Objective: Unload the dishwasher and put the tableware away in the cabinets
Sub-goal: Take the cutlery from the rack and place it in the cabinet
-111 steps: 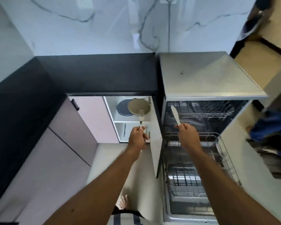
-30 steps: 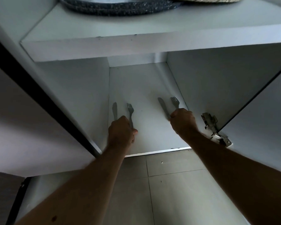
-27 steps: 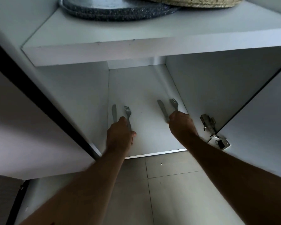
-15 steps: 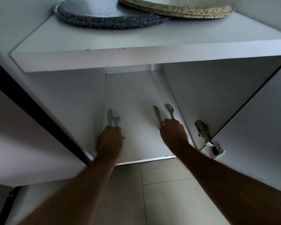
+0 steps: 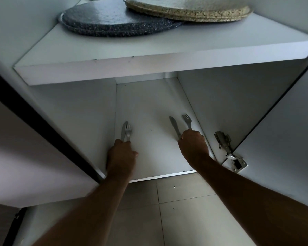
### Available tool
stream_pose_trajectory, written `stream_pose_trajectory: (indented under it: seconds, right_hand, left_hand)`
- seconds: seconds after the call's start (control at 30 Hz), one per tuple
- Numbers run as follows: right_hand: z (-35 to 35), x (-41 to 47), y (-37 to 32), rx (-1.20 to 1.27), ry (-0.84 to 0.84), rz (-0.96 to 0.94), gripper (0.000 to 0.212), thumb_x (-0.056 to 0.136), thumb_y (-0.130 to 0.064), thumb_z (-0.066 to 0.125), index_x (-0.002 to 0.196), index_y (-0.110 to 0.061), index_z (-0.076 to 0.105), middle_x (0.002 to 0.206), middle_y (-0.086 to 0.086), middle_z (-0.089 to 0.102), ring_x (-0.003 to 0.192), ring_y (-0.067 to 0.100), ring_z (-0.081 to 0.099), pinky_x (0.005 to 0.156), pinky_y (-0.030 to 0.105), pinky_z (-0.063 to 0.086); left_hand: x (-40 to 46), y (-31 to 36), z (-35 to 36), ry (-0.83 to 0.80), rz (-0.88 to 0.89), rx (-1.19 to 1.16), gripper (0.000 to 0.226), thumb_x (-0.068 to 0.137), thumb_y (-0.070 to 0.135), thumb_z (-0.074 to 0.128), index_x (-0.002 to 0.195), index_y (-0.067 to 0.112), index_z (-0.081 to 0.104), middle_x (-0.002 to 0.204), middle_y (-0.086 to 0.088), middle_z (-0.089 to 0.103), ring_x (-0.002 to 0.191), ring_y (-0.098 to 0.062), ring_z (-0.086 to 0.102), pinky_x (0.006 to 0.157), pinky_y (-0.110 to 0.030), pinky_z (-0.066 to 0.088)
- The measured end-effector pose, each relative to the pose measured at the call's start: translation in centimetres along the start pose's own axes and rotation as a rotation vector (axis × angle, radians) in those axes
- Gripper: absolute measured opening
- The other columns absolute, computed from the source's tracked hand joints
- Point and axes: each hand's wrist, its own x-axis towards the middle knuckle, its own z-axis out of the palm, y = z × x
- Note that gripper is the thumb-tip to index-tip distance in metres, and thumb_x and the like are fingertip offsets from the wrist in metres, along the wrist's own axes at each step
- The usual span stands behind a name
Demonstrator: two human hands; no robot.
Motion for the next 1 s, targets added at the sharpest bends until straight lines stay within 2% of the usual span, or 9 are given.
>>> stream_pose_trajectory:
  seconds: [0.13, 0.23, 0.3, 0.4, 0.5, 0.6, 0.7, 0.87, 1.0]
  right_hand:
    - [-0.1, -0.2, -0.3, -0.017, -0.011, 0.012, 0.015, 0.093, -0.009, 0.054, 0.084, -0.009, 0.066, 0.081, 0.01, 0.068, 0.077, 0.027, 0.069, 0.061, 0.03, 0.054]
    - [-0.2, -0.3, -0.3, 0.013, 0.001, -0.024, 0.014, 0.09, -0.014, 0.054, 0.08, -0.01, 0.063, 0.083, 0.011, 0.065, 0.077, 0.028, 0.068, 0.062, 0.031, 0.053]
    - [-0.6, -0.7, -0.4, 0.018, 0.046, -0.094, 0.021, 0.093, -0.027, 0.055, 0.091, -0.009, 0.066, 0.093, 0.011, 0.064, 0.08, 0.027, 0.066, 0.069, 0.033, 0.054]
    - [-2.3, -1.6, -1.4, -0.004, 0.106, -0.162, 0.032, 0.096, -0.036, 0.054, 0.113, -0.012, 0.066, 0.115, 0.012, 0.061, 0.102, 0.028, 0.061, 0.082, 0.035, 0.052]
    - [-5.1, -2.5, -2.8, -0.02, 0.093, -0.167, 0.036, 0.095, -0.031, 0.054, 0.124, -0.013, 0.062, 0.131, 0.015, 0.055, 0.119, 0.03, 0.05, 0.093, 0.036, 0.046]
    - [-8.8, -3.9, -4.5, -0.031, 0.049, -0.149, 0.034, 0.094, -0.028, 0.054, 0.121, -0.01, 0.063, 0.124, 0.015, 0.057, 0.117, 0.031, 0.049, 0.093, 0.036, 0.042]
    - [-14.2, -6.4, -6.3, -0.002, 0.023, -0.174, 0.03, 0.094, -0.023, 0.054, 0.12, -0.01, 0.063, 0.117, 0.014, 0.058, 0.114, 0.031, 0.05, 0.09, 0.035, 0.041]
    - [-23.4, -11.4, -8.7, -0.045, -0.051, -0.254, 0.025, 0.096, -0.021, 0.052, 0.111, -0.008, 0.066, 0.112, 0.011, 0.061, 0.113, 0.03, 0.053, 0.089, 0.036, 0.043]
    - [-33.2, -15.3, -11.1, -0.057, -0.142, -0.229, 0.019, 0.094, -0.021, 0.051, 0.102, -0.012, 0.066, 0.1, 0.009, 0.062, 0.097, 0.029, 0.057, 0.079, 0.035, 0.049]
  left_hand:
    - [-0.1, -0.3, 0.4, -0.008, 0.018, 0.027, 0.018, 0.093, 0.028, 0.06, 0.1, 0.012, 0.064, 0.107, -0.011, 0.055, 0.088, -0.028, 0.063, 0.079, -0.033, 0.047]
    - [-0.2, -0.4, 0.8, 0.019, 0.014, -0.001, 0.035, 0.091, 0.03, 0.061, 0.122, 0.014, 0.059, 0.114, -0.012, 0.052, 0.095, -0.03, 0.061, 0.082, -0.036, 0.049]
    - [-0.7, -0.4, 1.1, 0.076, 0.065, -0.014, 0.045, 0.091, 0.029, 0.057, 0.133, 0.014, 0.055, 0.117, -0.014, 0.053, 0.1, -0.032, 0.056, 0.085, -0.038, 0.047]
    - [-2.0, -0.4, 0.8, 0.317, 0.238, 0.035, 0.046, 0.088, 0.028, 0.051, 0.128, 0.007, 0.062, 0.111, -0.018, 0.062, 0.094, -0.036, 0.058, 0.078, -0.039, 0.051]
    - [-2.7, 0.6, -1.6, 0.331, 0.333, -0.039, 0.044, 0.09, 0.016, 0.059, 0.133, 0.005, 0.058, 0.13, -0.022, 0.058, 0.116, -0.039, 0.056, 0.091, -0.045, 0.053]
    - [-4.2, 2.4, -6.6, 0.278, 0.347, -0.101, 0.046, 0.09, -0.002, 0.058, 0.135, 0.004, 0.056, 0.138, -0.02, 0.055, 0.129, -0.035, 0.052, 0.099, -0.045, 0.051]
    - [-6.6, 4.2, -12.7, 0.278, 0.365, -0.156, 0.045, 0.09, -0.004, 0.057, 0.134, 0.007, 0.058, 0.121, -0.012, 0.068, 0.112, -0.026, 0.066, 0.087, -0.038, 0.056]
    - [-11.4, 7.0, -25.1, 0.093, 0.319, 0.058, 0.038, 0.1, 0.047, 0.041, 0.121, 0.027, 0.064, 0.078, -0.006, 0.074, 0.071, -0.033, 0.07, 0.065, -0.039, 0.056]
    - [-16.0, 9.0, -35.5, 0.154, 0.426, 0.059, 0.033, 0.09, 0.019, 0.059, 0.122, 0.022, 0.067, 0.08, 0.005, 0.075, 0.059, -0.022, 0.069, 0.052, -0.028, 0.052]
